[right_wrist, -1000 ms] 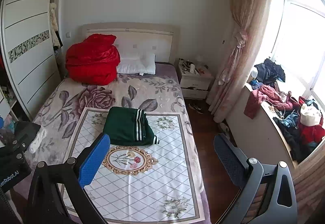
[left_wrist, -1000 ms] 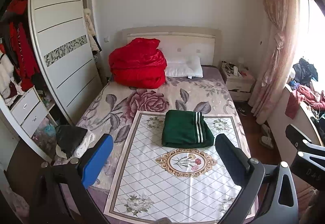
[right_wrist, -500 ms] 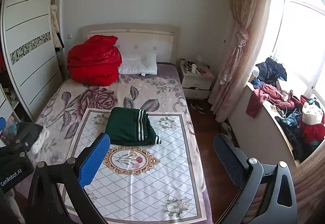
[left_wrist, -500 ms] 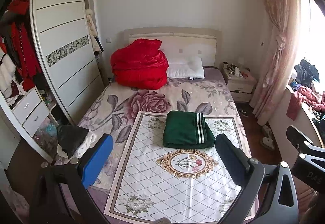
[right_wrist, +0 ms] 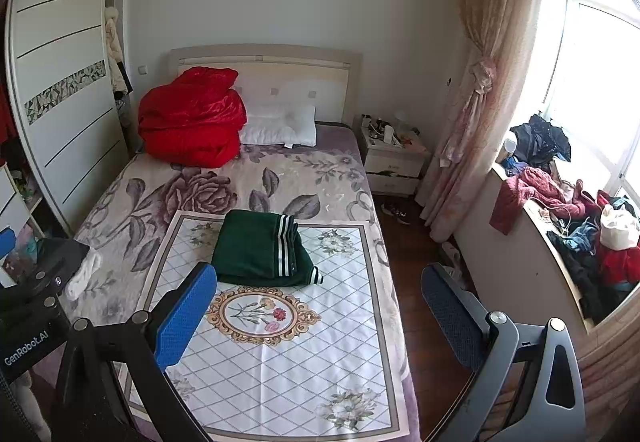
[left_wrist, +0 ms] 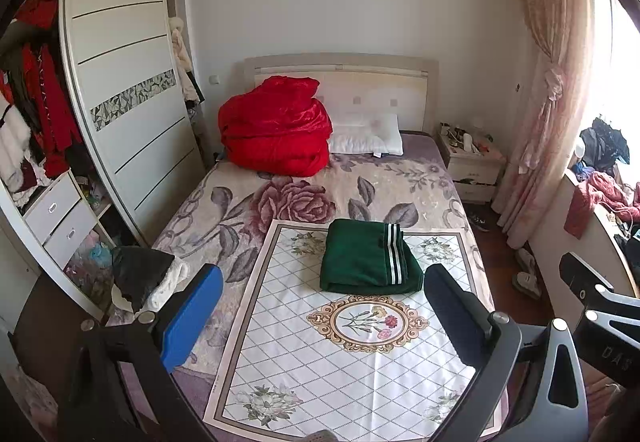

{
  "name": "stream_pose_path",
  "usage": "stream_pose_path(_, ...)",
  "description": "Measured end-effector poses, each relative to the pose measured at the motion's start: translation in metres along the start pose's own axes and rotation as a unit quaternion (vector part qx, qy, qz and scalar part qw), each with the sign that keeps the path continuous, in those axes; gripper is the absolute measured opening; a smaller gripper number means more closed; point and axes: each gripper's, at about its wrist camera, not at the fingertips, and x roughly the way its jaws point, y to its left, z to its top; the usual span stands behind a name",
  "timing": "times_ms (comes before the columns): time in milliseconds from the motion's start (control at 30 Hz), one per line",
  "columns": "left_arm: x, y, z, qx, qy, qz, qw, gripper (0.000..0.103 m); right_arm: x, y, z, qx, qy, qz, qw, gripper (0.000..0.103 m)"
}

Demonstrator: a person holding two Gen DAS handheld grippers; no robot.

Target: Fold large clothes

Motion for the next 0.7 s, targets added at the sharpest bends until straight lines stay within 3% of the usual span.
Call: stream_pose_path(700, -0.0036, -0.0018, 0.0077, 0.003, -0.001, -0.008, 1.0000, 0.103, 0.0026, 0.0045, -0.0007, 0.003, 0.000, 0.004, 1.000, 0.103)
